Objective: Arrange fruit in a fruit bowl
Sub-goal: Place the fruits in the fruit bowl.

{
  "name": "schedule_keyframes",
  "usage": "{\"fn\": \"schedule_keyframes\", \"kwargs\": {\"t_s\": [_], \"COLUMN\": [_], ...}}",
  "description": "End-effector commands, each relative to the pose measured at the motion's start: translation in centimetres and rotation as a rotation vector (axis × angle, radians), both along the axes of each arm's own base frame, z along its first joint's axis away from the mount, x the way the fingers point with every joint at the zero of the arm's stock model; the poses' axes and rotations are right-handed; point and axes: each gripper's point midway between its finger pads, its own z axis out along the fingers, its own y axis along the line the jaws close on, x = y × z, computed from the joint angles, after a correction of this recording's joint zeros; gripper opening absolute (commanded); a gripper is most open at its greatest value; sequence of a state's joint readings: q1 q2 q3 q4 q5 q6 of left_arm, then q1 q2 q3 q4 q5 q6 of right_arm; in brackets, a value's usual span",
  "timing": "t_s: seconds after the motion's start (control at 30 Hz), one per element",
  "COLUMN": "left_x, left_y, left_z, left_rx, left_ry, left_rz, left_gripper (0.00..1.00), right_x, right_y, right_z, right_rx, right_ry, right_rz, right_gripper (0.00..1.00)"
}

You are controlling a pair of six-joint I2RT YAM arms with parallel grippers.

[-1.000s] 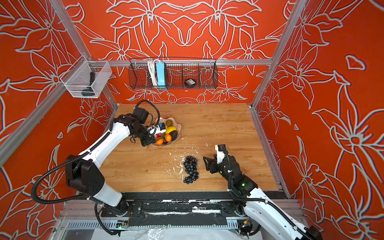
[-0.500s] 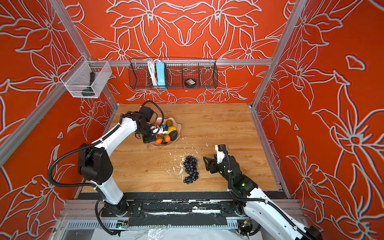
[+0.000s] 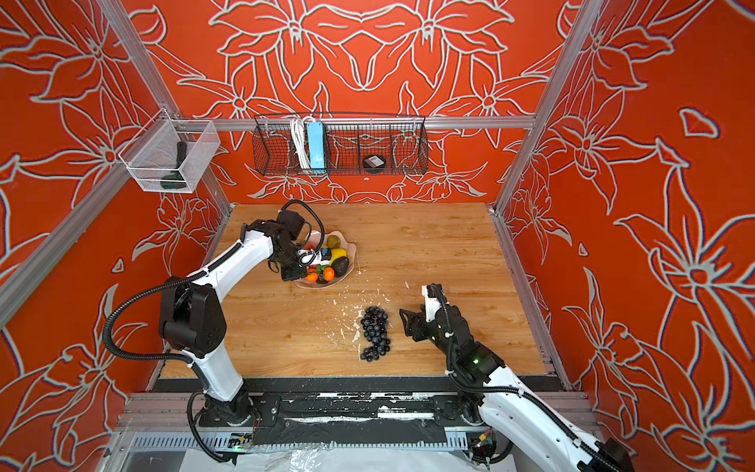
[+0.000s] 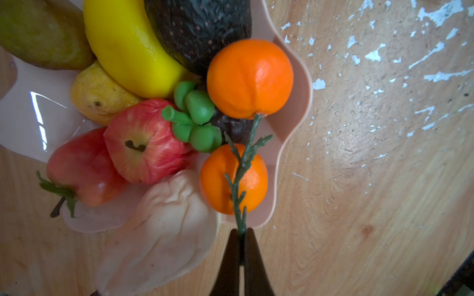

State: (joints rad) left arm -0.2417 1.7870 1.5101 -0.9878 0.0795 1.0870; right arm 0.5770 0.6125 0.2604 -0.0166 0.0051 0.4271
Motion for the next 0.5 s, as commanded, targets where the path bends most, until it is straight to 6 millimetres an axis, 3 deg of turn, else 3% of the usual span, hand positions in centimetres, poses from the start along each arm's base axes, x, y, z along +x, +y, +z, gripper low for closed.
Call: {"fn": "schedule_keyframes", "kwargs": {"t_s": [0.0, 0.17, 0.4, 0.47], "left_x": [-0.6, -2.2, -2.0, -2.0], "left_y": [0.3, -0.5, -0.1, -0.2], "left_z": [-1.0, -0.9, -1.6, -1.6], "left_rx": [0.012, -0.025, -0.002, -0.006], "left_ry": [0.035, 0.080, 0.080, 0.080], "left_rz": [-0.037, -0.086, -0.079, -0.076], "left_gripper": [0.00, 0.00, 0.00, 0.04], "right_x": [0.2, 0.2, 0.2, 0.2], "right_y": [-0.4, -0.4, -0.3, -0.3], "right_z": [-0.2, -0.3, -0.4, -0.4], "right_rx": [0.006, 0.005, 0.005, 0.005], "right_ry": [0.000, 0.001, 0.005, 0.004], "right_rz": [-0.025, -0.025, -0.020, -0.022], "right_gripper": [0.74, 0.74, 0.74, 0.74]}}
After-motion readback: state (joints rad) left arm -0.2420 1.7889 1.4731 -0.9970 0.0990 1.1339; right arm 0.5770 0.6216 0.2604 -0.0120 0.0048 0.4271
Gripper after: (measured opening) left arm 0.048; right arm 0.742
